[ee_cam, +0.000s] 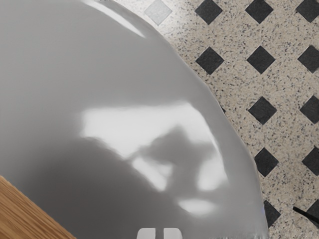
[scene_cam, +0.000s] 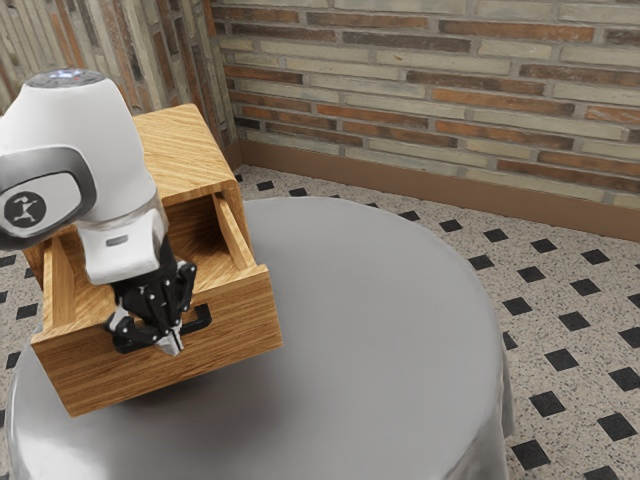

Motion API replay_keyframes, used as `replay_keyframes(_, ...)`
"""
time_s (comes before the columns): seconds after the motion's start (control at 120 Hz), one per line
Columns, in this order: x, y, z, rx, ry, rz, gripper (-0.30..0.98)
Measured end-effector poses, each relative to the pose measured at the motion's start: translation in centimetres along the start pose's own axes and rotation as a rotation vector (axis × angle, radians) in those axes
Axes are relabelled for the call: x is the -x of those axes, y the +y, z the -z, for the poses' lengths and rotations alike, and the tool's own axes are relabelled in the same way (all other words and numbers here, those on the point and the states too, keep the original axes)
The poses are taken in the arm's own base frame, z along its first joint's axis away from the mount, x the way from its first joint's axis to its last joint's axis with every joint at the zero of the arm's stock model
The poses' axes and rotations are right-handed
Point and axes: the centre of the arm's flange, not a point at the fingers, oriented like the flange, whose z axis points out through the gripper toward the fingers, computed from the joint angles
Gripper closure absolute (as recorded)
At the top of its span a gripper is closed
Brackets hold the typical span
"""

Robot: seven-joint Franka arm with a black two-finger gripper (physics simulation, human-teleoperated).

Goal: Push the drawer handle with one arm to close the drawer

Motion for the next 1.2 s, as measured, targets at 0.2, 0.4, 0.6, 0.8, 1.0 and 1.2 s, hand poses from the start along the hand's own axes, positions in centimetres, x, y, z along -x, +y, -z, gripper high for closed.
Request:
replay_keyframes(0.2,-0.8,-1.5,-2.5,0.040,-0.001,-0.218,0.78)
replay_keyframes(0.4,-0.9,-2.3,-3.6,0.060,0.006,-0.384,0.78)
replay_keyframes(0.6,0.2,-3.2,-3.8,0.065,0.024,-0.481,0.78)
replay_keyframes(0.8,1.8,-4.5,-4.0,0.066,0.045,-0.532,0.78)
replay_keyframes(1.0,3.4,-5.8,-3.9,0.056,0.061,-0.556,0.78)
replay_keyframes(1.2,5.8,-7.4,-3.4,0.045,0.057,-0.558,0.78)
